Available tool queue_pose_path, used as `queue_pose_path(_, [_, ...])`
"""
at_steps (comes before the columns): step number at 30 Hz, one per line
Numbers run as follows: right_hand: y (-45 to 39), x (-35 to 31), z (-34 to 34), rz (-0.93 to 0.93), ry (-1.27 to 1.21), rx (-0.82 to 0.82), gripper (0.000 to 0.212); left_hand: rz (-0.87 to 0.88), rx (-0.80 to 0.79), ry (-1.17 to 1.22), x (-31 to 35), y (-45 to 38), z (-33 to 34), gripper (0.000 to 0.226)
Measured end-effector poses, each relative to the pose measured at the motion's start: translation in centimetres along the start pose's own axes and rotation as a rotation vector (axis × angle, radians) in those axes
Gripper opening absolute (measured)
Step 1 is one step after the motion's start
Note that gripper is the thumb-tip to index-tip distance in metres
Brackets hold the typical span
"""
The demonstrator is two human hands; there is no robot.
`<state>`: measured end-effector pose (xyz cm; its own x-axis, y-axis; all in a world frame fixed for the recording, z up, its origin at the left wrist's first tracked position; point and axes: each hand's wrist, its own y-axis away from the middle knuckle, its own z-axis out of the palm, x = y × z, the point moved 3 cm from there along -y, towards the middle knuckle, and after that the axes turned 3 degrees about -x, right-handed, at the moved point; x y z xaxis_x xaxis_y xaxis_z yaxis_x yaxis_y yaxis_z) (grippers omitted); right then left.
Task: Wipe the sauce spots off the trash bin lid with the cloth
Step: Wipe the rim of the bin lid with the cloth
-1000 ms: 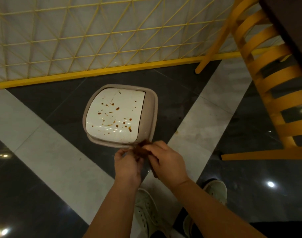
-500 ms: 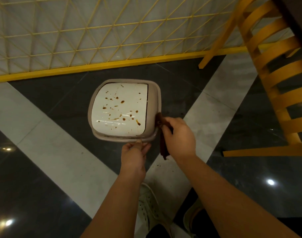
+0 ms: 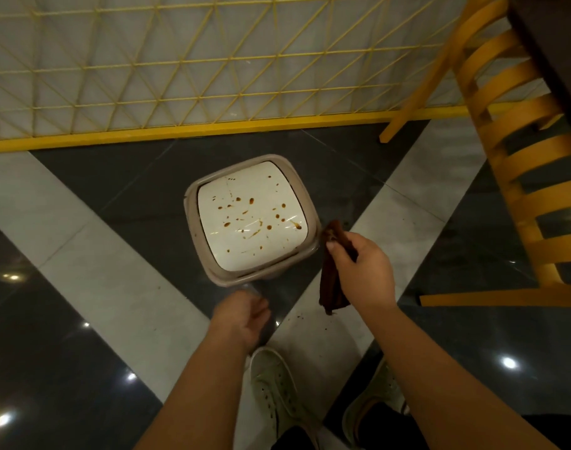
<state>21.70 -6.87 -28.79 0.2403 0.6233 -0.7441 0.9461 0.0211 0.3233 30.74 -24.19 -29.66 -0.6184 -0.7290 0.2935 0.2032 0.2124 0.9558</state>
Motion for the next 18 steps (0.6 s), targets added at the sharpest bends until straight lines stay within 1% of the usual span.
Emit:
queue_pose_path(2, [0.3,0.0,0.3,0.013,-0.014,-0.048,0.017,0.096,0.094,0.095,1.5,0.2,-2.1,0.016])
queue_pose_path(3, [0.3,0.0,0.5,0.012,-0.013,-0.05,0.018,0.157,0.116,0.126,2.0,0.4,-2.7,0.016])
queue_pose_path(5, [0.1,-0.1,0.6,0.005,-0.011,-0.033,0.021,0.256,0.083,0.126,2.8,0.7,-2.9,0.011])
queue_pose_path(7, [-0.4,-0.3,0.7,0.014,-0.008,-0.017,0.022,0.305,0.033,0.117,3.0,0.8,-2.5,0.024])
queue_pose_path(9, [-0.7,-0.4,0.6,0.033,0.005,-0.003,0.022,0.325,0.015,0.136,3.1,1.0,-2.0,0.032])
queue_pose_path(12, [-0.4,-0.6,1.1,0.06,0.03,0.007,0.02,0.316,-0.017,0.141,3.2,0.8,-1.4,0.037])
queue_pose_path(15, [1.7,-1.3,3.4,-0.056,0.126,-0.079,0.021,0.287,-0.033,0.154,2.8,0.6,-1.0,0.039])
queue_pose_path(16, [2.1,-1.4,3.8,-0.094,0.146,-0.083,0.023,0.288,-0.033,0.165,2.7,0.5,-0.9,0.039])
queue_pose_path(18, [1.4,-1.1,3.0,-0.073,0.12,-0.022,0.024,0.284,-0.037,0.185,2.6,0.4,-0.9,0.039])
